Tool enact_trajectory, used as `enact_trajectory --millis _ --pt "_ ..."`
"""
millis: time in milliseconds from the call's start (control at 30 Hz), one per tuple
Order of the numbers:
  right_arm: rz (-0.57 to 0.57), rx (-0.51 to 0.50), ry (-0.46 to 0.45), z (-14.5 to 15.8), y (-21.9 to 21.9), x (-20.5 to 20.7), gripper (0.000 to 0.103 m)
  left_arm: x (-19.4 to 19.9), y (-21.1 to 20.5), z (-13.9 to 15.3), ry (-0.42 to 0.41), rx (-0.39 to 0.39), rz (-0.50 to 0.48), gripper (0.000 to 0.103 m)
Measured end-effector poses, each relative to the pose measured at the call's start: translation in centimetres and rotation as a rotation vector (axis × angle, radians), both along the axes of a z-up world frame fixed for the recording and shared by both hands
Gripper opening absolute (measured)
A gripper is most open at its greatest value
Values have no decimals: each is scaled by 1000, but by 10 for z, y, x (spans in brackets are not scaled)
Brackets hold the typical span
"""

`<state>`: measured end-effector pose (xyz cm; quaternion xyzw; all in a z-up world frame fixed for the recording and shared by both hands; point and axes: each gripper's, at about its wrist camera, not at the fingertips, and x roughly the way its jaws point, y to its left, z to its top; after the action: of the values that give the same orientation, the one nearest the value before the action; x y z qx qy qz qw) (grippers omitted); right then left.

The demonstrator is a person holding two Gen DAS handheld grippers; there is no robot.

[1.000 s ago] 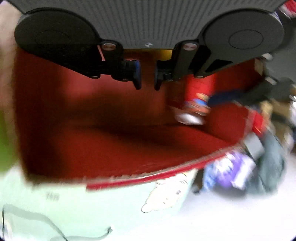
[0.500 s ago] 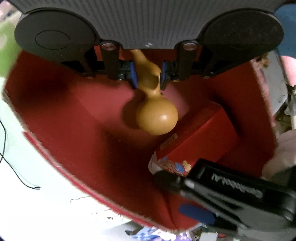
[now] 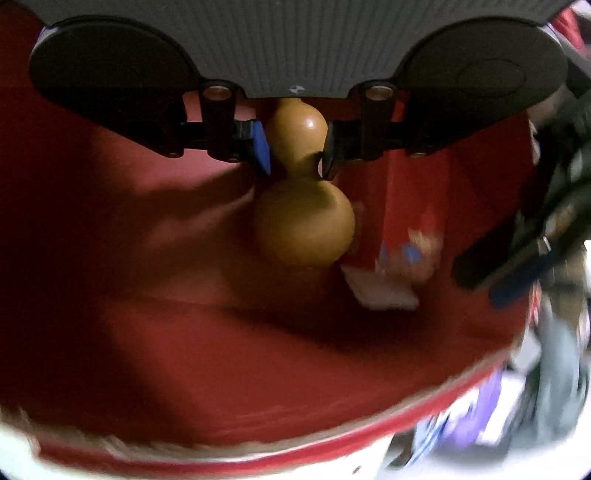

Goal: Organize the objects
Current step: 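Lower the gourd into the box beside the gift box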

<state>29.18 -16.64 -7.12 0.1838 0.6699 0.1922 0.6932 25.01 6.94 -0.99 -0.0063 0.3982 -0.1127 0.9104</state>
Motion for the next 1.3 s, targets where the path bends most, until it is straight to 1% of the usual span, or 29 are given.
enact_trajectory --millis 33,67,100,200,267,367,500,533,600,667,800,900,1000,1067,1233,1300 --pt "-11 26 10 -2 1 0 34 0 -1 0 0 9 0 76" --pt "-2 54 9 -4 5 -2 34 0 -2 0 0 18 0 74" --pt "23 62 0 -3 10 -3 34 0 -3 -1 -1 26 6 74" --pt "78 46 -58 6 15 -6 35 0 -3 -2 -2 26 6 75" --pt "102 50 -74 10 13 -9 36 -1 -7 -3 -1 52 2 76" --pt "124 17 -122 21 6 -16 37 0 -8 -5 2 67 -4 78" --pt "89 0 -162 30 -17 -13 35 0 -11 -7 7 90 -5 79" --pt "80 -27 -169 23 -14 -12 35 0 -12 -8 9 98 -6 80" --pt "82 -105 -179 16 -8 -7 29 1 -14 -9 15 114 -8 82" --pt "94 -133 -161 8 -6 -5 27 2 -17 -11 21 141 -12 83" --pt "142 -123 -153 2 7 -6 28 3 -19 -12 26 161 -12 83" --pt "171 -41 -132 -4 6 -4 26 3 -21 -13 27 174 -8 83" --pt "126 -8 -106 -9 -6 -1 27 3 -22 -13 28 183 -3 83" --pt "104 -38 -115 -9 -10 -1 28 4 -23 -14 30 193 -4 83" --pt "103 -109 -183 3 -15 -8 31 4 -25 -15 32 212 -4 83" --pt "103 -141 -213 10 -11 -11 36 4 -26 -15 34 219 -3 83"
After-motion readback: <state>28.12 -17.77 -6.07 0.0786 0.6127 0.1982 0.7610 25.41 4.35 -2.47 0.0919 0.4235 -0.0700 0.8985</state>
